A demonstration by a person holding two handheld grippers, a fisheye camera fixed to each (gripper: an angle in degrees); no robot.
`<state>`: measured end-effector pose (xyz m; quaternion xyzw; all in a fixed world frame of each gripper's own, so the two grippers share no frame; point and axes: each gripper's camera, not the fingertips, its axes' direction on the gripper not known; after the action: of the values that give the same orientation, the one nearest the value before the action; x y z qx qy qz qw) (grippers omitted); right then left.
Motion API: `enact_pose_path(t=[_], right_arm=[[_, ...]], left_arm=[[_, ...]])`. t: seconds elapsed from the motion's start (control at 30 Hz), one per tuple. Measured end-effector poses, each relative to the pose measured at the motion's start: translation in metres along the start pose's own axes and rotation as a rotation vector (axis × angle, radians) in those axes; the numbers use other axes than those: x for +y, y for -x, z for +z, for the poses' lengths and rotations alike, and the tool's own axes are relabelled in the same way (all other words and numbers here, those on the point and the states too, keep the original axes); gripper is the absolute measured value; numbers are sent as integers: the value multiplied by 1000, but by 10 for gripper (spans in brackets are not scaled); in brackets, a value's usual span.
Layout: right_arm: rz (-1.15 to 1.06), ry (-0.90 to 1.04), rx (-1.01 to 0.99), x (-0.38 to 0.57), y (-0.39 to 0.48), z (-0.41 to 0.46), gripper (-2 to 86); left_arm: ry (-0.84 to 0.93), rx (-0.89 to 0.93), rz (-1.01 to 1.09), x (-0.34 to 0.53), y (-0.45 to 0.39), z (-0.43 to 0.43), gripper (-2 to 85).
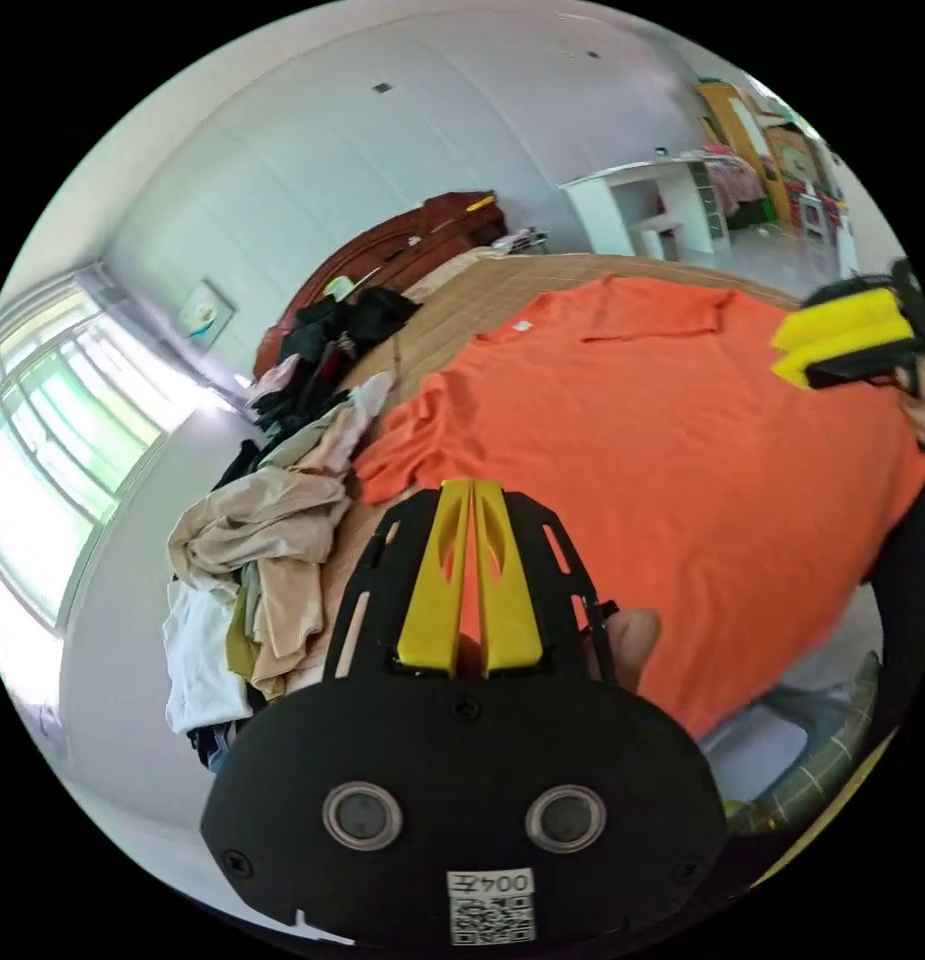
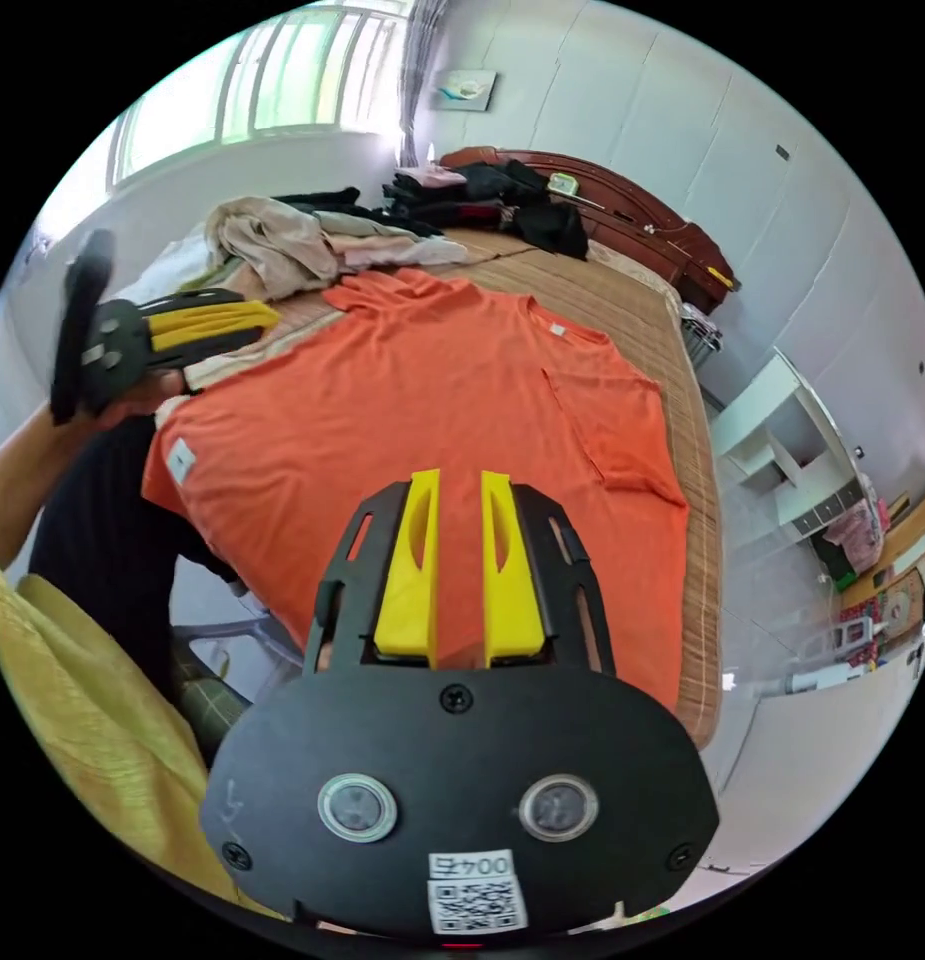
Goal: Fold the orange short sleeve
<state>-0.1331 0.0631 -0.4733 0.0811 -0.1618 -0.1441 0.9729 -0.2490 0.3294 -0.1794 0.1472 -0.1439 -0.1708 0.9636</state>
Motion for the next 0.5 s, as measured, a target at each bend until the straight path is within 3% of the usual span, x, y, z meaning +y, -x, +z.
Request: enact_pose_path(t=[0.1,0.23,0.5], right_arm=[[-28,-27,-90,-41,-7,5,103],[-83,-31,-175,-117,-14,37,111],[-256,55,-279,-293,-12,131,103]], left_arm=[[141,22,-78,-15,66,79,43],[161,-2,-126,-21,118,144,72],[136,78,-115,-10,118,185,84]])
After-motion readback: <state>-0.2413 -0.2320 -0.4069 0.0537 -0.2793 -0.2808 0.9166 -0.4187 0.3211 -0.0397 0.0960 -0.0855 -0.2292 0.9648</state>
